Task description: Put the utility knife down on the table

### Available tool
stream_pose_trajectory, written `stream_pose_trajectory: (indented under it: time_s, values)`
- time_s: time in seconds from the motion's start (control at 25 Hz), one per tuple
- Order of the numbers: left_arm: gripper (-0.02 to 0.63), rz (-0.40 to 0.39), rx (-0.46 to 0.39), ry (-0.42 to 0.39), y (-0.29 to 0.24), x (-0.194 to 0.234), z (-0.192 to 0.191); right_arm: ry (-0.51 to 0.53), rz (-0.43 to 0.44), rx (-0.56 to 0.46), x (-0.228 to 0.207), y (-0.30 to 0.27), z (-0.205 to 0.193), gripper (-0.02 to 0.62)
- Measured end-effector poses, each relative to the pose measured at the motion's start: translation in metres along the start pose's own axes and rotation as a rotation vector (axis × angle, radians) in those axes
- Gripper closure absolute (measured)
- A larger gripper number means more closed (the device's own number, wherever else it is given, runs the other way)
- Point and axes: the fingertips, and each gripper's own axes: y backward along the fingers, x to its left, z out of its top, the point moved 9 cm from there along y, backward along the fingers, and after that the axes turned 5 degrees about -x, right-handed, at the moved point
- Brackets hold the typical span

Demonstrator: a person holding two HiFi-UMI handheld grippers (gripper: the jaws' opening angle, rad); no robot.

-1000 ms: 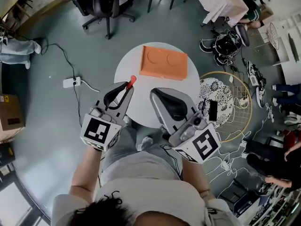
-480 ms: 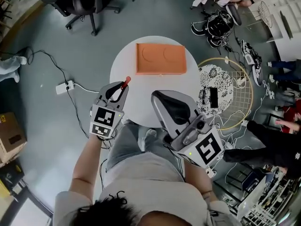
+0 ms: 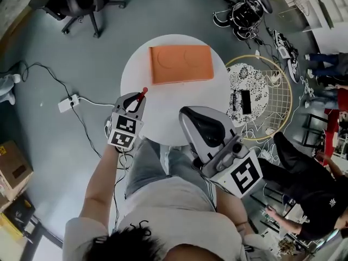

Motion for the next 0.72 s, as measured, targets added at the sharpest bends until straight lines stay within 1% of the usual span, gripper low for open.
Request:
stream_pose_trajectory:
  time_s: [0.12, 0.36, 0.72]
  values:
    - [0.549, -0.024, 0.054, -0.009, -0.015, 0.005, -0.012, 0.000, -0.027, 0.018, -0.003, -0.001, -0.002, 0.586]
    - [0.549, -0.043, 0.134, -0.031, -0.032, 0.010, -0.027, -0.003, -0.067, 0.043, -0.007, -0.001, -0.005, 0.586]
    - [0.548, -0.058, 0.236, -0.061, -0.047, 0.010, -0.045, -0.002, -0.093, 0.064, -0.011, -0.001, -0.008, 0.586]
